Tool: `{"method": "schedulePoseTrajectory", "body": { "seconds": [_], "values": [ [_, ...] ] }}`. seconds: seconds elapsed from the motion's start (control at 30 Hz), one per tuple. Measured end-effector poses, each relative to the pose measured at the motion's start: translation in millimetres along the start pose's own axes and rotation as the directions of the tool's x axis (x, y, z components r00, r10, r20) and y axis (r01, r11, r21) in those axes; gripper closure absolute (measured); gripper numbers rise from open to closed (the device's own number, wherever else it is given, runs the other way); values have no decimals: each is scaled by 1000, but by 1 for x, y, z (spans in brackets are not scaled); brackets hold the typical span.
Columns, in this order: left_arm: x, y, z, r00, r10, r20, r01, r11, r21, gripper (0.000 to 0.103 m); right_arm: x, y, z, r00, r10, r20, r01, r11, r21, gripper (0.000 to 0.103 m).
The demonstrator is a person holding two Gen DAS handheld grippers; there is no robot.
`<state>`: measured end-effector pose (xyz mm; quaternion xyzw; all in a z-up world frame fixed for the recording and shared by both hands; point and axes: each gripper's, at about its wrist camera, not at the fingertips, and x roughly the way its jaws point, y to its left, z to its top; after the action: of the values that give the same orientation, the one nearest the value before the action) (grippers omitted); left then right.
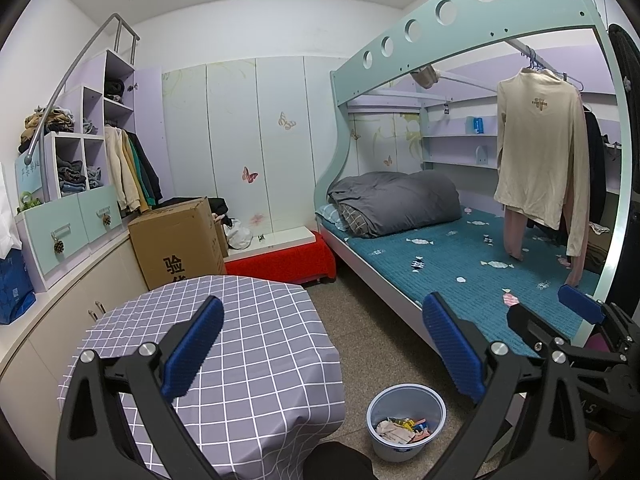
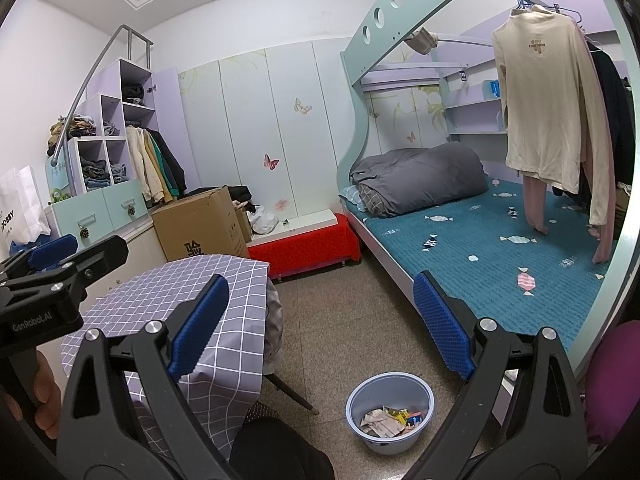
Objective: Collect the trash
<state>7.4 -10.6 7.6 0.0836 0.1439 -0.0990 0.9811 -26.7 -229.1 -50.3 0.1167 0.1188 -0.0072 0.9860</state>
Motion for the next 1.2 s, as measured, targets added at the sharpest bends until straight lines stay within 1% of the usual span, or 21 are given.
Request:
{"method": "schedulePoseTrajectory", "body": {
  "seconds": [0.2,0.43,0.77,1.03,1.2],
  "values": [
    [1,0,-7,1000,1,-10,-1,1000,3,5,0,1,-6,1000,0,-6,0,1000,5,11],
    [2,1,-7,1000,-1,-11,1,1000,4,5,0,4,-12,1000,-1,-12,1,1000,9,11],
    [2,2,-7,1000,0,-13,0,1000,4,5,1,1,-10,1000,1,-12,-1,1000,9,11],
    [5,15,-14,1000,-5,-22,5,1000,-3,5,3,3,-10,1000,2,-20,-1,1000,10,11],
    [11,24,-17,999,-4,-36,4,1000,-9,5,9,15,-10,999,6,-33,-6,1000,6,11]
  ]
}}
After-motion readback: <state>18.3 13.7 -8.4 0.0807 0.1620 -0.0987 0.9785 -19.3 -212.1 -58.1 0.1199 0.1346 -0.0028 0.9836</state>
